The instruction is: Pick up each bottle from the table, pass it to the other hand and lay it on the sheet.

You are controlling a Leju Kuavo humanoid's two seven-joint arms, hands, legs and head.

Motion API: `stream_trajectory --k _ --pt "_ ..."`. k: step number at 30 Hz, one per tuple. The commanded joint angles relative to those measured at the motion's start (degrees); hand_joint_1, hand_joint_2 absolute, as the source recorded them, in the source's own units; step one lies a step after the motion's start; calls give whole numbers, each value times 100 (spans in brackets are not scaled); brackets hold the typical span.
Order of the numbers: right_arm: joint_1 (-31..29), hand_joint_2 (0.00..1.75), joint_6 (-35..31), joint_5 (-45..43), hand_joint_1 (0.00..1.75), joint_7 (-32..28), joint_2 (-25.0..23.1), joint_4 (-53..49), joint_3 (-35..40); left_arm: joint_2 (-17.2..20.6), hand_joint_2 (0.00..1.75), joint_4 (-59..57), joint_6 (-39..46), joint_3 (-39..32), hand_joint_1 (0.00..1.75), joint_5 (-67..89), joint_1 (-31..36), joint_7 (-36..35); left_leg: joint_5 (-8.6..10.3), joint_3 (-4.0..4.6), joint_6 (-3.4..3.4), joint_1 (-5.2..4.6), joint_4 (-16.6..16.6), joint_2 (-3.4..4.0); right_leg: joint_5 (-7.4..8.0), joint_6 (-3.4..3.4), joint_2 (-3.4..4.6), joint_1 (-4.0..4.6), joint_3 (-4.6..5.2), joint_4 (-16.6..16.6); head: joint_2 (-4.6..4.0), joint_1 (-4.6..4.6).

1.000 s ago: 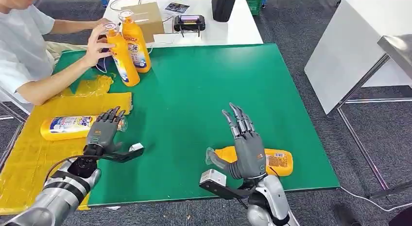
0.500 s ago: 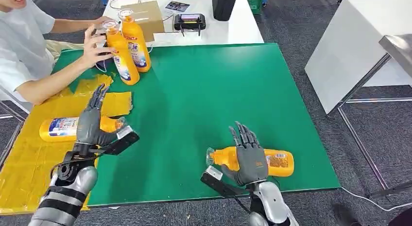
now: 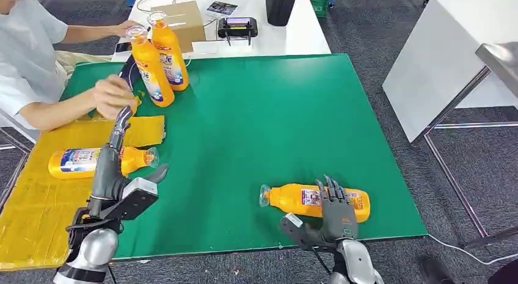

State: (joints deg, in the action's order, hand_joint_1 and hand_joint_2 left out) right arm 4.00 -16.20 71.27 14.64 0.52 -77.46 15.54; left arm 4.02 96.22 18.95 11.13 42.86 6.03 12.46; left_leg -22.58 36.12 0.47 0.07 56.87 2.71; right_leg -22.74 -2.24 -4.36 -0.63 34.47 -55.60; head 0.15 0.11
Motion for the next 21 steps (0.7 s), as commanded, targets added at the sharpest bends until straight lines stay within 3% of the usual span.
stream_trajectory --k 1,6,10,11,12,13,15,21 --pt "-69 175 -17 488 0 421 -1 784 -384 -194 175 180 -107 92 0 -257 -143 40 -9 -27 -2 5 -5 -24 -10 4 20 -2 -33 9 0 0" --pt "-67 175 12 825 0 666 -69 918 -582 -253 175 55 -260 29 0 -547 -114 59 -9 -39 -2 6 -7 -33 -12 7 20 -3 -43 12 0 -2" --pt "-170 175 519 902 2 928 -40 1398 -776 -291 175 -114 -357 141 0 -652 48 98 -3 -46 -1 5 -10 -34 -10 6 9 -3 -51 16 0 0" --pt "-201 175 586 886 35 932 -31 1496 -792 -292 175 -150 -368 192 0 -676 114 86 -1 -43 0 5 -8 -27 -6 5 6 -1 -46 14 0 0" --pt "-212 175 661 855 148 921 -19 1608 -800 -295 175 -159 -372 212 0 -727 116 73 -4 -55 -2 10 -7 -40 -9 8 16 0 -61 18 0 -2" --pt "-216 175 722 820 162 890 3 1730 -789 -280 175 -187 -426 242 0 -851 123 102 -2 -56 0 8 -7 -35 -8 6 4 0 -58 17 0 -2" --pt "-260 175 855 794 175 860 26 1858 -710 -273 175 -241 -424 308 0 -869 201 98 -6 -70 0 9 -2 -45 -23 20 2 -1 -18 13 0 0" --pt "-385 175 1172 722 175 825 113 2183 -478 -280 175 -368 -456 413 0 -1029 325 117 -28 -124 0 10 -16 -46 -44 2 -7 -2 -70 32 0 0"
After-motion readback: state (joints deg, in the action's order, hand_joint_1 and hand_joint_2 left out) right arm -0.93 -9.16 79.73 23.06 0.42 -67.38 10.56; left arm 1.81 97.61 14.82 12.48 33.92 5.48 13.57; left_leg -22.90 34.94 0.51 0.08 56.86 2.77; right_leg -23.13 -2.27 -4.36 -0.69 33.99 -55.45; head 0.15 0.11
